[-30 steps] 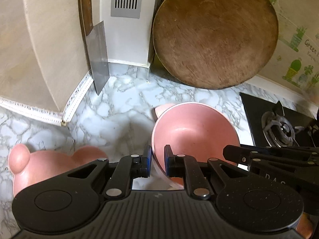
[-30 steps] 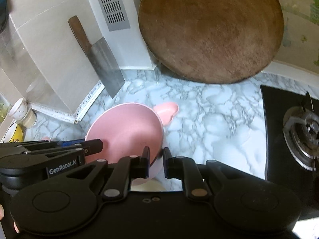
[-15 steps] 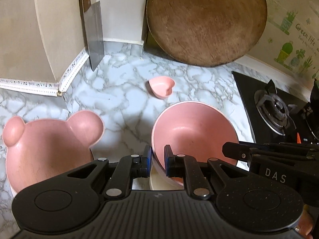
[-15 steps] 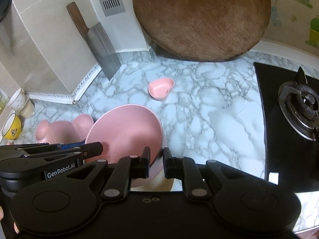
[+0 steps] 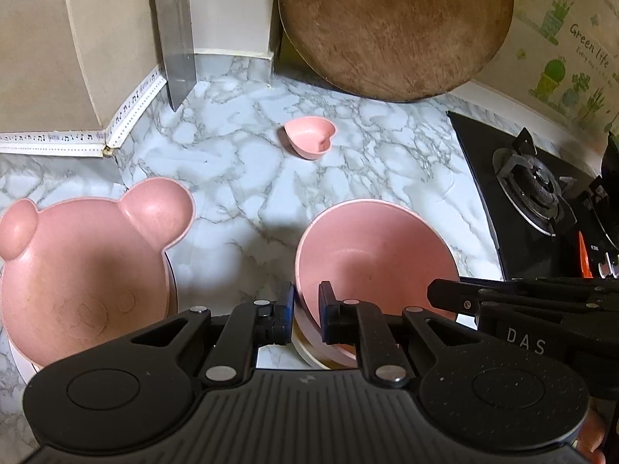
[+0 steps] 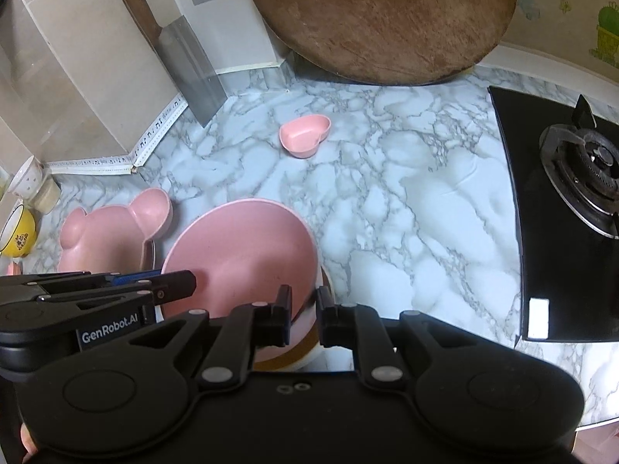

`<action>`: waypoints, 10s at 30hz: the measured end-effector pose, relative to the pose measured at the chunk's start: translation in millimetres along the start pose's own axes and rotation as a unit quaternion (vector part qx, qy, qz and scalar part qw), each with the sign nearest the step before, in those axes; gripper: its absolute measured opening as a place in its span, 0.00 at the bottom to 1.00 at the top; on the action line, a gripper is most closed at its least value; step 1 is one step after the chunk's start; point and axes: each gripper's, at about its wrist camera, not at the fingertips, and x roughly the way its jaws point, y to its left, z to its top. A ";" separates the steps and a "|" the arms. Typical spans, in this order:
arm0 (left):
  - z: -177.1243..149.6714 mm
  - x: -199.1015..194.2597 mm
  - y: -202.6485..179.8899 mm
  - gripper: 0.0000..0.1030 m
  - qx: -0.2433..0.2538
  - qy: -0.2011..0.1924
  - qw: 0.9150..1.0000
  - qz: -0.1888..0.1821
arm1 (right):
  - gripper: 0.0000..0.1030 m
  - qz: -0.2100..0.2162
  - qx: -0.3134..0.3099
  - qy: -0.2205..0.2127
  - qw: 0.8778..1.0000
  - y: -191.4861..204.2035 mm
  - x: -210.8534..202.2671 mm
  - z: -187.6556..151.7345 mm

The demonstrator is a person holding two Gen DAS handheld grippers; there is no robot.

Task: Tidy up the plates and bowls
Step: 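Lower the pink bowl into the cream bowl and open both tools, then move both tools to the small pink heart-shaped dish and close on it, then lift the heart-shaped dish with both tools and carry it over the pink bowl, then lower the heart-shaped dish into the pink bowl and open both tools, then close both tools on the rim of the stacked bowls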

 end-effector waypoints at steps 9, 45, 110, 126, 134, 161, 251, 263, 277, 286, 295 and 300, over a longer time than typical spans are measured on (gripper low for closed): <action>-5.5 11.0 -2.4 0.12 0.007 0.012 1.000 0.005 | 0.13 -0.001 0.004 0.007 1.000 -3.9 7.2 -4.2; 18.4 -10.9 19.5 0.12 0.001 -0.003 1.000 -0.010 | 0.38 0.026 -0.033 -0.013 0.999 -9.8 -9.3 25.2; 163.5 192.6 46.4 0.68 -0.118 0.032 0.991 0.051 | 0.60 0.049 -0.064 0.059 0.995 -61.9 198.1 200.3; 159.5 197.3 20.5 0.37 -0.078 0.044 0.996 0.016 | 0.18 0.061 -0.052 0.076 0.994 -54.4 211.1 191.1; 158.0 196.8 16.9 0.11 -0.071 0.037 0.997 0.021 | 0.04 0.064 -0.045 0.071 0.994 -51.5 204.4 185.4; 123.5 75.1 -6.6 0.06 0.003 -0.009 1.000 -0.010 | 0.04 0.064 -0.031 0.030 0.997 -33.1 68.4 132.6; 5.8 -2.1 -7.8 0.30 0.086 -0.004 0.995 -0.056 | 0.63 0.066 -0.083 -0.035 0.994 1.4 -36.8 14.1; -7.4 -42.6 -4.7 0.60 0.092 -0.072 0.992 -0.045 | 0.82 0.076 -0.091 -0.083 0.989 0.3 -64.3 -2.8; -25.0 -56.7 2.7 0.74 0.072 -0.104 0.991 -0.048 | 1.00 0.075 -0.077 -0.121 0.987 -2.6 -70.7 -21.8; -32.3 -40.9 10.1 0.74 0.045 -0.100 0.992 -0.055 | 1.00 0.043 -0.051 -0.103 0.992 -14.9 -47.0 -31.2; -29.6 -8.0 25.3 0.74 -0.013 -0.068 0.995 -0.067 | 0.97 0.046 0.014 -0.056 0.997 -39.9 -14.8 -23.0; -24.1 15.7 35.1 0.74 -0.059 -0.035 0.995 -0.068 | 0.93 0.054 0.048 -0.018 0.997 -44.1 9.5 -18.7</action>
